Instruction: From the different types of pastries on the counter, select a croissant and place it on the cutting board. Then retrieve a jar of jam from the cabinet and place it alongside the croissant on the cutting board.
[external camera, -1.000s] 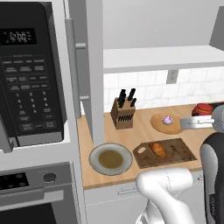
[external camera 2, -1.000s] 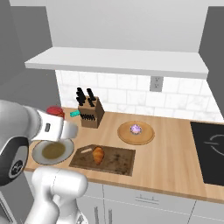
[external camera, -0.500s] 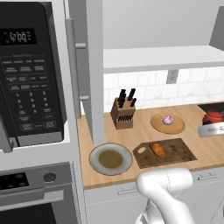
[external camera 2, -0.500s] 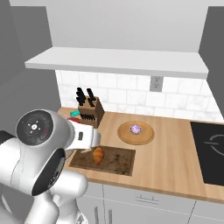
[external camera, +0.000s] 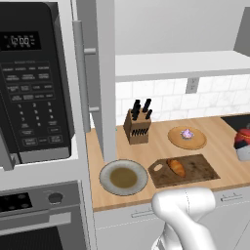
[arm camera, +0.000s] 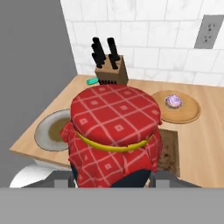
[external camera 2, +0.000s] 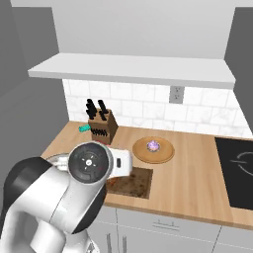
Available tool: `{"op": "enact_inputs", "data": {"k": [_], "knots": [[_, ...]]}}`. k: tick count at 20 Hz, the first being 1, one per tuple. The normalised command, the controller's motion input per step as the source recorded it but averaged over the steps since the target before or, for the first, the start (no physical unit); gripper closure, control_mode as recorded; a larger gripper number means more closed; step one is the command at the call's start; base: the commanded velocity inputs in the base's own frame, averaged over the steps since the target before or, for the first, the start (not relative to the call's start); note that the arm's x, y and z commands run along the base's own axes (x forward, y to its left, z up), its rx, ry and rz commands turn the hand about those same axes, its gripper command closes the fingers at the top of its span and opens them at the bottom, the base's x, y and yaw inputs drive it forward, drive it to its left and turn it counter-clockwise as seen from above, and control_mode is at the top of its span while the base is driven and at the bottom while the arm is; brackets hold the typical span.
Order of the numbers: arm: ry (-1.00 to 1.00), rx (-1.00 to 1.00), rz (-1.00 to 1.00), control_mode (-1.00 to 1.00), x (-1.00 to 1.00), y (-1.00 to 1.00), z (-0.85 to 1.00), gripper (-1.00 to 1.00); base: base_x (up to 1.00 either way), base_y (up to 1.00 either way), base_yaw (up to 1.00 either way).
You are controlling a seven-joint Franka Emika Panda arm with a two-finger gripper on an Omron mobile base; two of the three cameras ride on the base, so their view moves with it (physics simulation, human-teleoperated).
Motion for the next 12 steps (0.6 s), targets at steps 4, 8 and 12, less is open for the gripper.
{"op": "enact_inputs", "data": {"k": [4, 8, 12], "knots": [[-0.03, 0.01, 0.14, -1.0, 0.04, -0.17, -0.55, 1.0, 0.0, 0.0, 0.0], [-0.06, 0.0, 0.16, -1.0, 0.07, -0.07, -0.46, 1.0, 0.0, 0.0, 0.0], [-0.07, 0.0, 0.15, -1.0, 0.16, -0.04, -0.34, 1.0, 0.0, 0.0, 0.0]]}}
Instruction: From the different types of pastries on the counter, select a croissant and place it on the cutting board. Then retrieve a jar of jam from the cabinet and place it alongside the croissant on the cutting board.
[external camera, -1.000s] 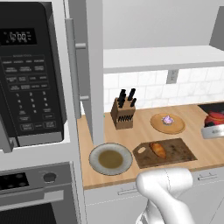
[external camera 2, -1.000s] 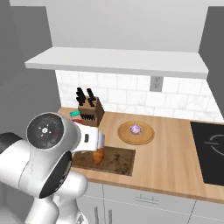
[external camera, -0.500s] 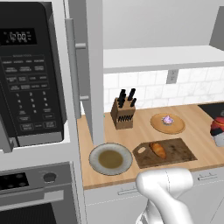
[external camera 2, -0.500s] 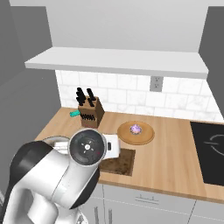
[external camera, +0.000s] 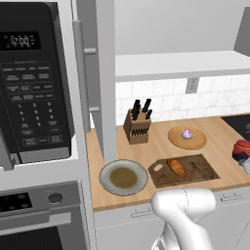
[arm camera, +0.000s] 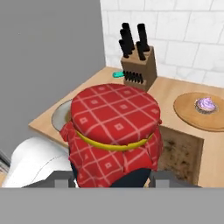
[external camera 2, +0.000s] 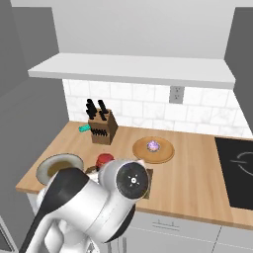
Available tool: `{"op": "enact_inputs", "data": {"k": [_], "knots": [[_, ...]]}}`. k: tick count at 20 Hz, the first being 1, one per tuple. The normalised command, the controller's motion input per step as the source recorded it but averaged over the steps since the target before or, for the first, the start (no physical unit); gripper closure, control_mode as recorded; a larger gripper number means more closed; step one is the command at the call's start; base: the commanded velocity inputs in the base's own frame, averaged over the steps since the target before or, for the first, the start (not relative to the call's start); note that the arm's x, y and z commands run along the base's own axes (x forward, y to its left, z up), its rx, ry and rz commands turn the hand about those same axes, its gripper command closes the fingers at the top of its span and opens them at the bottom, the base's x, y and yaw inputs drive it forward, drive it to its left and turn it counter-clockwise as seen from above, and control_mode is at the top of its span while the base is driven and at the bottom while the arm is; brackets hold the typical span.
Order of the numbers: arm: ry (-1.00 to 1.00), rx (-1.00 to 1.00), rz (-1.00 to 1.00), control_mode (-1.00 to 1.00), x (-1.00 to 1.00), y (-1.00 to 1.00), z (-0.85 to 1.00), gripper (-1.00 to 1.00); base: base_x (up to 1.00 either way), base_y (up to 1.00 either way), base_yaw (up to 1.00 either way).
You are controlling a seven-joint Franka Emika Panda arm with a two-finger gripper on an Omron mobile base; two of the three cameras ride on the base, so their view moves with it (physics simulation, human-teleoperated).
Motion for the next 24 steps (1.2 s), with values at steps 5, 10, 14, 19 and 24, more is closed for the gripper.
{"op": "enact_inputs", "data": {"k": [5, 10, 14, 19, 24], "knots": [[-0.06, 0.0, 0.15, -1.0, 0.29, -0.01, -0.35, 1.0, 0.0, 0.0, 0.0], [-0.04, 0.02, 0.14, -1.0, 0.38, -0.01, -0.39, 1.0, 0.0, 0.0, 0.0], [-0.03, 0.04, 0.14, -1.0, 0.4, -0.1, -0.32, 1.0, 0.0, 0.0, 0.0], [-0.01, 0.02, 0.13, -1.0, 0.38, -0.12, -0.18, 1.0, 0.0, 0.0, 0.0], [0.0, 0.02, 0.12, -1.0, 0.28, -0.06, -0.42, 1.0, 0.0, 0.0, 0.0]]}}
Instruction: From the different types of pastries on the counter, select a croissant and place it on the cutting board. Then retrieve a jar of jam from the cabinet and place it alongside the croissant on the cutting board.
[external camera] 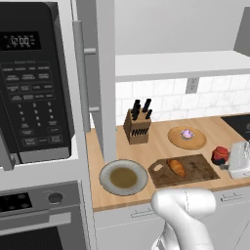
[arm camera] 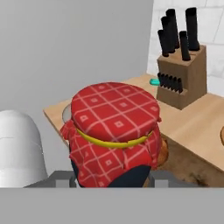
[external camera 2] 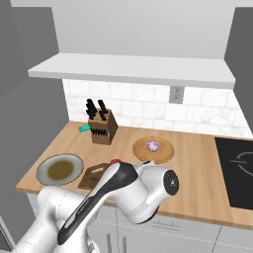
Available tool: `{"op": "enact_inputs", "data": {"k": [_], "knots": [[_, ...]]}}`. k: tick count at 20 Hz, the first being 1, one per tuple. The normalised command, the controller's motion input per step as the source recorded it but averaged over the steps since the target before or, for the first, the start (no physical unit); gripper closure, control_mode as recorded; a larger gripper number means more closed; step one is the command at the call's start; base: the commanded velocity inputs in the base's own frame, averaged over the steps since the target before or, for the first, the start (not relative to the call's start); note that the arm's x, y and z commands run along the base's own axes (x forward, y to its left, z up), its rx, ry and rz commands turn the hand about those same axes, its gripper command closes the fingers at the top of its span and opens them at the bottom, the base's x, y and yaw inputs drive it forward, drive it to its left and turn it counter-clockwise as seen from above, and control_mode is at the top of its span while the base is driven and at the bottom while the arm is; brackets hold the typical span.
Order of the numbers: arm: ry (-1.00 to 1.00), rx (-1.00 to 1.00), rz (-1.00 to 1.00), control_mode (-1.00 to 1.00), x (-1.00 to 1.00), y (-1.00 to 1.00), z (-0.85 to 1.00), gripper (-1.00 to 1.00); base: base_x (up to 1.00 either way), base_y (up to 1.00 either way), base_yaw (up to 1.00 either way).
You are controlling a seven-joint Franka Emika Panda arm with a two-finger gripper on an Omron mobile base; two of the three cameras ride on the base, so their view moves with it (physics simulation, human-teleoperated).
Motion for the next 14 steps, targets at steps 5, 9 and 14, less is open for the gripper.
{"op": "enact_inputs", "data": {"k": [5, 9, 14], "knots": [[0.0, 0.02, 0.12, -1.0, 0.23, 0.0, -0.53, 1.0, 0.0, 0.0, 0.0], [0.0, 0.02, 0.13, -1.0, 0.33, 0.0, -0.43, 1.0, 0.0, 0.0, 0.0], [0.0, 0.01, 0.13, -1.0, 0.44, 0.0, -0.22, 1.0, 0.0, 0.0, 0.0]]}}
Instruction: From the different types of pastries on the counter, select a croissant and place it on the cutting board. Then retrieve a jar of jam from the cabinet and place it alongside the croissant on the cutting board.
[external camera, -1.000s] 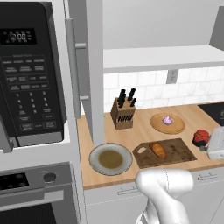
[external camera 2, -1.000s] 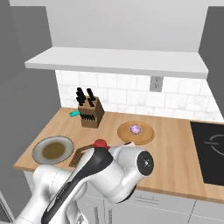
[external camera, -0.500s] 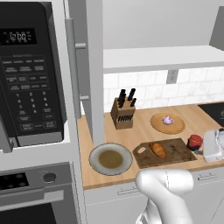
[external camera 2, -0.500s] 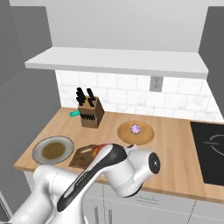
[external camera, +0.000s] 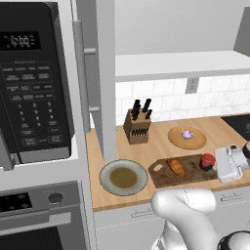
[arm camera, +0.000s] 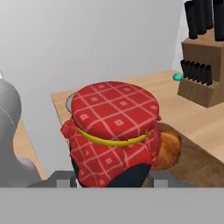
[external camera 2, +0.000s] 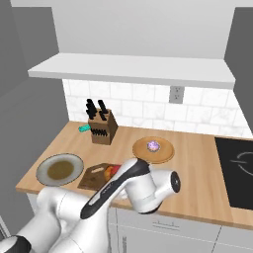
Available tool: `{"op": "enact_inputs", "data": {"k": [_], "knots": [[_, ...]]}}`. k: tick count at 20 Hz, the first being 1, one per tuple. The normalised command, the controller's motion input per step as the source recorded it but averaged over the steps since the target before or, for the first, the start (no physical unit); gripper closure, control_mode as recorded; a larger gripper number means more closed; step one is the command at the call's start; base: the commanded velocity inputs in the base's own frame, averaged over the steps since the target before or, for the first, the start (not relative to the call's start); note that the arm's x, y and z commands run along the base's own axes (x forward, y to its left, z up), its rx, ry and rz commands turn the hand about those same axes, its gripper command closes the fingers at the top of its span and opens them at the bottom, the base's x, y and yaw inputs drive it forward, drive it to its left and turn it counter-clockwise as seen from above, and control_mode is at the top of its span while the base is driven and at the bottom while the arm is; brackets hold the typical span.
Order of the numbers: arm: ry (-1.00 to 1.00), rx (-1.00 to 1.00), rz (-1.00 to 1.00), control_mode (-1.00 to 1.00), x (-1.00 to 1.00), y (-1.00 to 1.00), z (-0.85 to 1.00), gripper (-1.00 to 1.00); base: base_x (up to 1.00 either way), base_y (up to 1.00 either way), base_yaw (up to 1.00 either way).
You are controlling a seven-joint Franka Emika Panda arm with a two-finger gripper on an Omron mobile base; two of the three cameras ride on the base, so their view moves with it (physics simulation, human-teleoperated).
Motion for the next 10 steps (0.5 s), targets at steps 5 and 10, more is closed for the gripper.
{"op": "enact_inputs", "data": {"k": [5, 10], "knots": [[0.0, 0.04, 0.11, -1.0, 0.4, -0.12, -0.19, 1.0, 0.0, 0.0, 0.0], [0.0, 0.05, 0.1, -1.0, 0.33, -0.28, -0.17, 1.0, 0.0, 0.0, 0.0]]}}
